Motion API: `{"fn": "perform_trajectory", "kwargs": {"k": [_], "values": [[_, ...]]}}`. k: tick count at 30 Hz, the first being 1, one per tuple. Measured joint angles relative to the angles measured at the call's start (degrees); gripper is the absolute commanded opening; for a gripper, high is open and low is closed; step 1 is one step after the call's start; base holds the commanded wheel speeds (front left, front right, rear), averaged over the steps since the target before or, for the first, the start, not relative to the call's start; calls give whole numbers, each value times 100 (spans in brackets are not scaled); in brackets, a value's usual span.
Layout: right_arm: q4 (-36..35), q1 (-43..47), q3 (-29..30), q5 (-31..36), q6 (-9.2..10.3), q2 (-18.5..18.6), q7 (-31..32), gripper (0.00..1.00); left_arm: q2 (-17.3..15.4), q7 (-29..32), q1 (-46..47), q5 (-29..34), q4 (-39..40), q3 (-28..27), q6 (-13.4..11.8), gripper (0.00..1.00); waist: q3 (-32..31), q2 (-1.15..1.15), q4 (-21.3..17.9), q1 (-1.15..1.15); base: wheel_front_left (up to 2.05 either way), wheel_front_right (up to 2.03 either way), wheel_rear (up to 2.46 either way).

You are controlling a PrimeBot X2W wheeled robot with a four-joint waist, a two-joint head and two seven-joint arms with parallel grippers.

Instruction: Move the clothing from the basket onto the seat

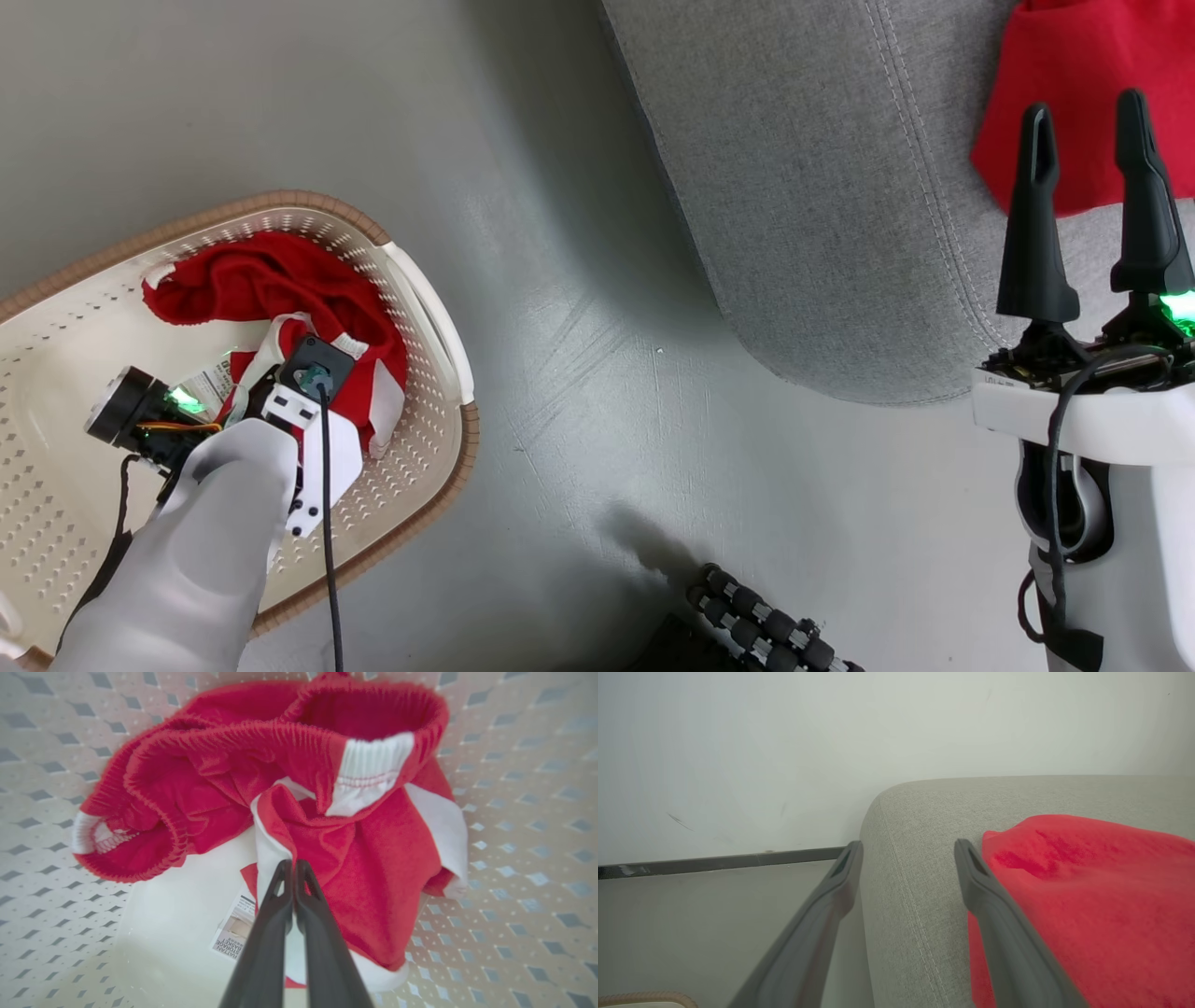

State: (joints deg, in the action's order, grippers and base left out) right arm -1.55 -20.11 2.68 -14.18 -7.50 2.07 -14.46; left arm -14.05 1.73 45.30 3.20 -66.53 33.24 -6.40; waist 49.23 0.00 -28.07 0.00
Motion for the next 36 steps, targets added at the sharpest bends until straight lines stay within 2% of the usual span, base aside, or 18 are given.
{"fn": "perform_trajectory", "kwargs": {"k": [6, 36], "values": [[-1, -109, 4, -16, 0, 1, 0, 100, 5, -188, 16, -125, 7, -102, -66, 0, -46, 0, 46, 0, 0, 0, 0], [137, -135, 178, 135, 0, 3, 0, 100, 244, -1372, -247, -609, 383, -368, -33, 0, -770, 0, 508, 0, 0, 0, 0]]}}
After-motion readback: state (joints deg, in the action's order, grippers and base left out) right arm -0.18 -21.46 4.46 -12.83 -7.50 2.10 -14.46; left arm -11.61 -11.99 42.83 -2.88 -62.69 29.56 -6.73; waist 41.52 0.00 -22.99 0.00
